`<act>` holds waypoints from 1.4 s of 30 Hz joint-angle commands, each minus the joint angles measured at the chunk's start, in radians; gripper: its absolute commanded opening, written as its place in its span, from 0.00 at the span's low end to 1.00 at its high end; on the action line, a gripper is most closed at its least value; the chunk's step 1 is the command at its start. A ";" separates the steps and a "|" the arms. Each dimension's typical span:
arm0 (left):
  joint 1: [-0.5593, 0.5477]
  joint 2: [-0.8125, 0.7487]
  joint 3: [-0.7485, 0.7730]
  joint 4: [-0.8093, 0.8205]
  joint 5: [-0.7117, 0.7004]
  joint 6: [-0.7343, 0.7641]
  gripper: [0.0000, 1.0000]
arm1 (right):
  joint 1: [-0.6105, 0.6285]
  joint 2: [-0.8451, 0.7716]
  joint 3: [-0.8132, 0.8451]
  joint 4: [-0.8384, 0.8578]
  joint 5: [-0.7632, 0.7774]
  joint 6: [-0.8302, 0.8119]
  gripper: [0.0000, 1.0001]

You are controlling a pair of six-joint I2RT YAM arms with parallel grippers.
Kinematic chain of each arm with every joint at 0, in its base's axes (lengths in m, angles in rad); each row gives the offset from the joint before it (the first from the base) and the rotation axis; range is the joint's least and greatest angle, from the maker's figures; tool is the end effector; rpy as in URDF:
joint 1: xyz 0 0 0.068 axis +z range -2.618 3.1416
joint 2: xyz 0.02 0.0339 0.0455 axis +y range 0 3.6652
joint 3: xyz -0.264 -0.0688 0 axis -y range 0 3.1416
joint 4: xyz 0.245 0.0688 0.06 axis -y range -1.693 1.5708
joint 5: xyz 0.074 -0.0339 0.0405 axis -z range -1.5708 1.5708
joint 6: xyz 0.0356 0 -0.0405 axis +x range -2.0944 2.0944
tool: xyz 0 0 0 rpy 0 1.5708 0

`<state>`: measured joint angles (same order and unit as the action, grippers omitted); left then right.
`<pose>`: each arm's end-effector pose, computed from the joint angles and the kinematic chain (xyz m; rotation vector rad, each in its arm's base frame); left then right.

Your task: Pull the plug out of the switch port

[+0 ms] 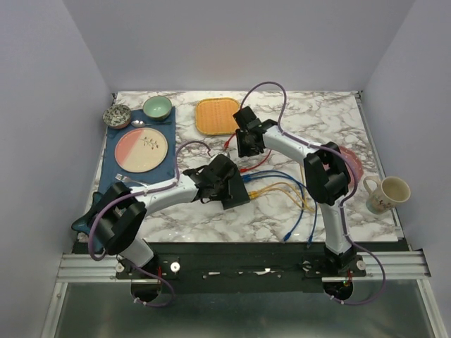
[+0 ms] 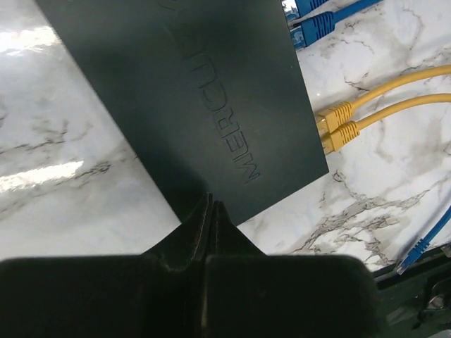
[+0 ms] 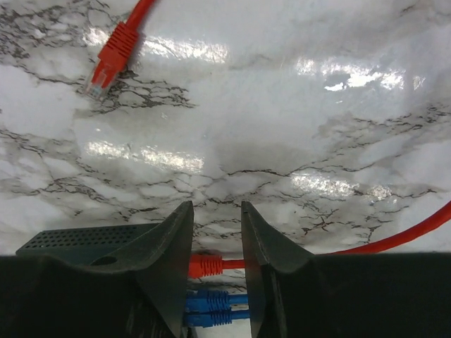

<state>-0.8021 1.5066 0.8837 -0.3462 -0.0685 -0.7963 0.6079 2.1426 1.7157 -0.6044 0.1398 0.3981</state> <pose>0.2096 -0.2133 0.1925 -0.0203 2.6262 -0.5213 0.3860 0.2626 0.1949 -0.2220 2.5882 0.1868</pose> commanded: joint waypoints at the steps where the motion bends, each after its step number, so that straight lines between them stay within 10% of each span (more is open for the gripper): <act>1: -0.017 0.098 0.049 0.053 0.103 0.048 0.00 | 0.006 0.007 0.015 -0.064 -0.011 -0.010 0.42; 12: -0.022 0.279 0.139 0.004 0.225 0.071 0.00 | -0.007 -0.052 -0.233 -0.011 -0.031 0.033 0.45; 32: 0.201 0.080 0.191 -0.267 -0.200 -0.023 0.00 | 0.000 -0.286 -0.528 0.150 -0.210 0.122 0.47; 42: -0.018 -0.045 0.181 -0.287 -0.033 0.150 0.00 | -0.013 -0.276 -0.438 0.126 -0.146 0.094 0.52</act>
<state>-0.7204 1.4960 1.0702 -0.5873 -0.1715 -0.7303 0.5964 1.8721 1.2224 -0.4282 0.0025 0.4969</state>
